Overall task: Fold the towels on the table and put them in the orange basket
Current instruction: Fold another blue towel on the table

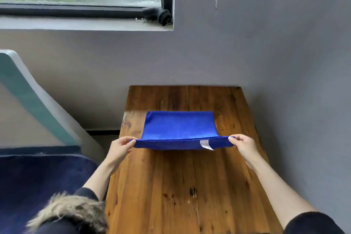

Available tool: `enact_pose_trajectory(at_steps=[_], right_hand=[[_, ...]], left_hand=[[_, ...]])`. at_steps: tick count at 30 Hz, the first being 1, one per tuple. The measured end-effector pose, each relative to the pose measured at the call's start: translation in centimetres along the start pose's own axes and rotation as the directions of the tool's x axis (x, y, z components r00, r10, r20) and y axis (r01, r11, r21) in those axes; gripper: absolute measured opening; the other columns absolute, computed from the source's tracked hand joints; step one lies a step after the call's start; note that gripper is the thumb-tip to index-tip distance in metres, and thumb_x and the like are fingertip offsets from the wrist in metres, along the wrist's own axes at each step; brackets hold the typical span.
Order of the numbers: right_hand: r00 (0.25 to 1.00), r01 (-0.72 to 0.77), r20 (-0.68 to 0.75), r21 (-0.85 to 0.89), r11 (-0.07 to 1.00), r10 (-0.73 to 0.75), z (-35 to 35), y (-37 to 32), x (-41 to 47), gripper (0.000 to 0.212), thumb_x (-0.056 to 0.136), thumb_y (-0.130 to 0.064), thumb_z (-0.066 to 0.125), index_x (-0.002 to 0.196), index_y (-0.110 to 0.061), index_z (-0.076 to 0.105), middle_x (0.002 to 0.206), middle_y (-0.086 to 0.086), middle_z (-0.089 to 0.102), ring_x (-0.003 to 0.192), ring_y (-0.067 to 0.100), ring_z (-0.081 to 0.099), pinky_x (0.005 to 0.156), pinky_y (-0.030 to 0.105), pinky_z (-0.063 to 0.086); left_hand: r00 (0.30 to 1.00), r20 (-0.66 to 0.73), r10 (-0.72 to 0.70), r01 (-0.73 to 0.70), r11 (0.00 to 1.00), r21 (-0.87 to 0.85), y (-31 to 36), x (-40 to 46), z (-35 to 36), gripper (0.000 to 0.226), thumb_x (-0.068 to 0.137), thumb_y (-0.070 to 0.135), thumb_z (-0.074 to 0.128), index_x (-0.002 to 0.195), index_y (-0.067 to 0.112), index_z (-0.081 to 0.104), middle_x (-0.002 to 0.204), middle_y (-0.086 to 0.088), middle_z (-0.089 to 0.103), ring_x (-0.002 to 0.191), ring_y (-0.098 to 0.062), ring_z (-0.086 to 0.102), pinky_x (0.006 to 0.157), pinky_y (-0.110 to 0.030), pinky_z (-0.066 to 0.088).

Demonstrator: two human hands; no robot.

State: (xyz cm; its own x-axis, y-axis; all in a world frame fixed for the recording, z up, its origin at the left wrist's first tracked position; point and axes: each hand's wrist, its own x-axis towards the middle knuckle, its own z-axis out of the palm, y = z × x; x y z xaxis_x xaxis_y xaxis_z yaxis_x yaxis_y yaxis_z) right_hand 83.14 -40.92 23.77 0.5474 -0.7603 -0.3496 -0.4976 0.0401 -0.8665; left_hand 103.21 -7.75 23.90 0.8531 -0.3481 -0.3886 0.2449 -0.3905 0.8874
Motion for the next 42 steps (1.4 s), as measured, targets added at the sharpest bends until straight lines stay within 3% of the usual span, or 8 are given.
enact_pose_trajectory(at_steps=[6, 16, 23, 27, 29, 35, 39, 42], right_hand=[[0.961, -0.271, 0.061, 0.014, 0.963, 0.269, -1.4, 6.5, -2.9, 0.006, 0.088, -0.007, 0.060, 0.084, -0.004, 0.065, 0.092, 0.016, 0.065, 0.084, 0.026, 0.058, 0.076, 0.036, 0.046], [0.921, -0.352, 0.172, -0.015, 0.936, 0.349, -2.5, 7.0, -3.9, 0.010, 0.093, -0.008, 0.053, 0.093, -0.005, 0.062, 0.095, 0.013, 0.064, 0.082, 0.023, 0.060, 0.063, 0.029, 0.048], [0.873, -0.409, 0.212, -0.174, 0.896, 0.440, -3.0, 9.8, -6.2, 0.012, 0.088, -0.002, 0.052, 0.090, -0.006, 0.064, 0.094, 0.015, 0.065, 0.089, 0.027, 0.059, 0.081, 0.035, 0.047], [0.868, -0.292, 0.250, -0.438, 0.850, 0.428, -3.1, 12.3, -8.3, 0.018, 0.083, 0.003, 0.055, 0.073, -0.011, 0.061, 0.075, 0.006, 0.060, 0.066, 0.015, 0.051, 0.060, 0.016, 0.040], [0.857, -0.233, 0.282, -0.533, 0.813, 0.431, -3.0, 13.6, -9.2, 0.022, 0.081, 0.005, 0.054, 0.070, -0.015, 0.057, 0.074, 0.005, 0.057, 0.061, 0.012, 0.047, 0.052, 0.015, 0.036], [0.817, 0.075, 0.383, -0.812, 0.579, 0.431, -2.2, 16.4, -10.6, 0.023, 0.083, 0.001, 0.044, 0.086, -0.020, 0.054, 0.100, 0.001, 0.060, 0.083, 0.016, 0.049, 0.066, 0.026, 0.035], [0.770, 0.167, 0.426, -0.853, 0.494, 0.475, -1.8, 17.9, -11.6, 0.031, 0.086, 0.000, 0.044, 0.107, -0.016, 0.060, 0.124, -0.001, 0.048, 0.113, 0.016, 0.046, 0.087, 0.027, 0.039], [0.771, 0.176, 0.413, -0.870, 0.461, 0.485, -1.3, 18.0, -12.0, 0.037, 0.088, -0.005, 0.043, 0.121, -0.016, 0.058, 0.131, -0.002, 0.042, 0.123, 0.016, 0.038, 0.097, 0.030, 0.034]], left_hand=[[0.954, 0.198, -0.224, 0.174, 0.955, 0.240, -4.0, -3.3, 0.6, 0.015, 0.094, 0.015, 0.053, 0.094, 0.011, 0.067, 0.097, -0.008, 0.067, 0.091, -0.018, 0.059, 0.071, -0.021, 0.047], [0.917, 0.306, -0.256, 0.150, 0.932, 0.331, -4.3, -4.4, 0.8, 0.014, 0.094, 0.019, 0.053, 0.095, 0.011, 0.064, 0.099, -0.006, 0.067, 0.097, -0.017, 0.062, 0.081, -0.026, 0.050], [0.852, 0.341, -0.398, 0.246, 0.878, 0.410, -8.4, -6.9, 0.7, 0.013, 0.094, 0.018, 0.054, 0.095, 0.011, 0.064, 0.100, -0.005, 0.067, 0.097, -0.016, 0.061, 0.078, -0.024, 0.050], [0.816, 0.338, -0.469, 0.280, 0.832, 0.479, -11.5, -8.5, 0.9, 0.014, 0.093, 0.017, 0.054, 0.094, 0.011, 0.066, 0.100, -0.004, 0.067, 0.094, -0.015, 0.060, 0.079, -0.025, 0.050], [0.812, 0.342, -0.472, 0.254, 0.814, 0.522, -12.9, -9.1, 1.2, 0.012, 0.092, 0.016, 0.056, 0.092, 0.012, 0.067, 0.100, -0.003, 0.067, 0.091, -0.012, 0.059, 0.078, -0.023, 0.048], [0.870, 0.354, -0.342, -0.018, 0.696, 0.718, -16.0, -10.4, 1.8, 0.017, 0.091, 0.015, 0.058, 0.103, 0.015, 0.069, 0.110, 0.000, 0.067, 0.102, -0.012, 0.059, 0.084, -0.017, 0.041], [0.812, 0.478, -0.334, -0.220, 0.583, 0.782, -17.4, -10.9, 1.9, 0.024, 0.091, 0.012, 0.056, 0.110, 0.018, 0.068, 0.126, 0.002, 0.058, 0.116, -0.013, 0.050, 0.096, -0.023, 0.040], [0.791, 0.497, -0.358, -0.266, 0.530, 0.805, -17.8, -10.7, 2.1, 0.028, 0.093, 0.011, 0.051, 0.114, 0.021, 0.066, 0.127, 0.002, 0.052, 0.117, -0.014, 0.043, 0.098, -0.026, 0.037]])
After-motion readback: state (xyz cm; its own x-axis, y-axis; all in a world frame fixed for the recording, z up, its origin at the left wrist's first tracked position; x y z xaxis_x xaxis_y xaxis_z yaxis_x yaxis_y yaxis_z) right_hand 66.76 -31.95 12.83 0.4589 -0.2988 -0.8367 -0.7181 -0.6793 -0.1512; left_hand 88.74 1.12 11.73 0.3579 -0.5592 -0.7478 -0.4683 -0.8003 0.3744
